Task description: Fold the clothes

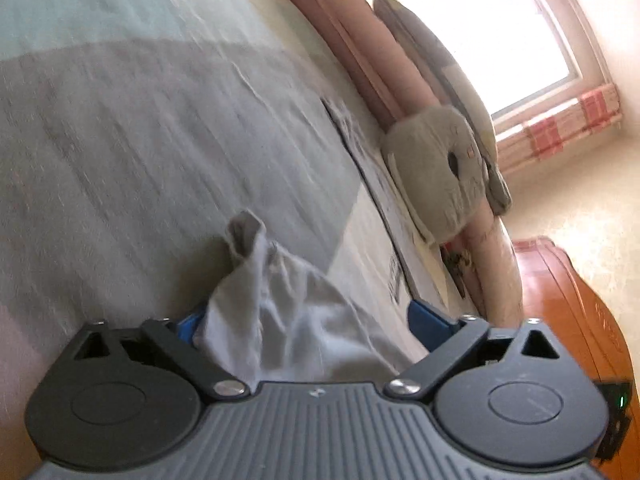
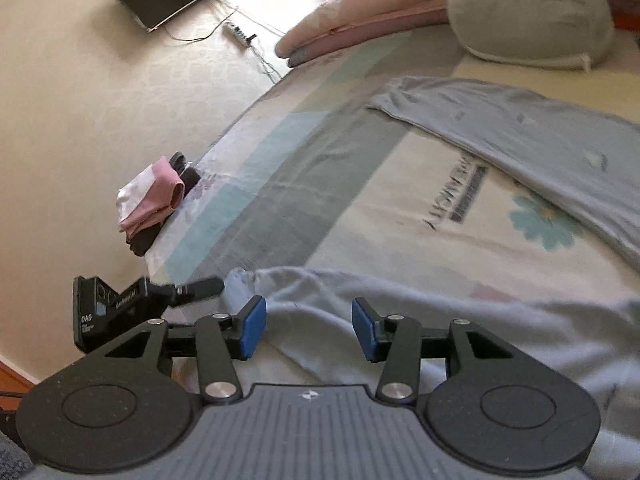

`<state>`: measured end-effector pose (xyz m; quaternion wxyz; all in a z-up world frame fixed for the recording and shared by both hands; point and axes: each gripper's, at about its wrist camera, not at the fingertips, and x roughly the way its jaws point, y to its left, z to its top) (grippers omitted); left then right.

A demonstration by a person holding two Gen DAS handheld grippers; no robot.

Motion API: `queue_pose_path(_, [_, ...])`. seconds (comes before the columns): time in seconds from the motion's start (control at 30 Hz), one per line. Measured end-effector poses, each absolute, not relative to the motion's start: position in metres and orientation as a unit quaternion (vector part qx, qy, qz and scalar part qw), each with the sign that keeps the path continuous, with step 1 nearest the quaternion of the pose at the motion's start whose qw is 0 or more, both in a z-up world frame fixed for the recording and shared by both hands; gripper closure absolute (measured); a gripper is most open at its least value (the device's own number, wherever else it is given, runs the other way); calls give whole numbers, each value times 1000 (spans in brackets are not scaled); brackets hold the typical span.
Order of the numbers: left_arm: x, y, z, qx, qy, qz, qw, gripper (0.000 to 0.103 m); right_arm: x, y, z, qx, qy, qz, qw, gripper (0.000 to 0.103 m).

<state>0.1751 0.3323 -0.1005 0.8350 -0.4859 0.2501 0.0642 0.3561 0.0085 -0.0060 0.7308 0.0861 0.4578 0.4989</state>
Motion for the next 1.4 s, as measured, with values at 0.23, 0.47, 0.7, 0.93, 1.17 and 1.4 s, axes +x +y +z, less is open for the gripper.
queue_pose_path(0.23, [185, 318, -89, -379, 299, 126, 867, 88, 352, -26, -21, 110, 471, 471, 738, 50])
queue_pose_path(0.47, [197, 317, -63, -285, 338, 164, 882, 96, 341, -56, -32, 110, 487, 436, 749, 45])
queue_pose_path(0.7, [204, 348, -24, -244, 318, 176, 899, 96, 325, -99, -34, 126, 491, 387, 770, 44])
queue_pose_path(0.93, [232, 371, -10, -229, 310, 185, 904, 95, 304, -129, -29, 101, 488, 342, 797, 44])
queue_pose_path(1.17, [251, 359, -7, -188, 324, 212, 903, 75, 285, -155, -29, 41, 479, 293, 826, 44])
queue_pose_path(1.4, [256, 295, -10, -168, 393, 91, 899, 57, 279, -181, -34, 24, 474, 273, 837, 45])
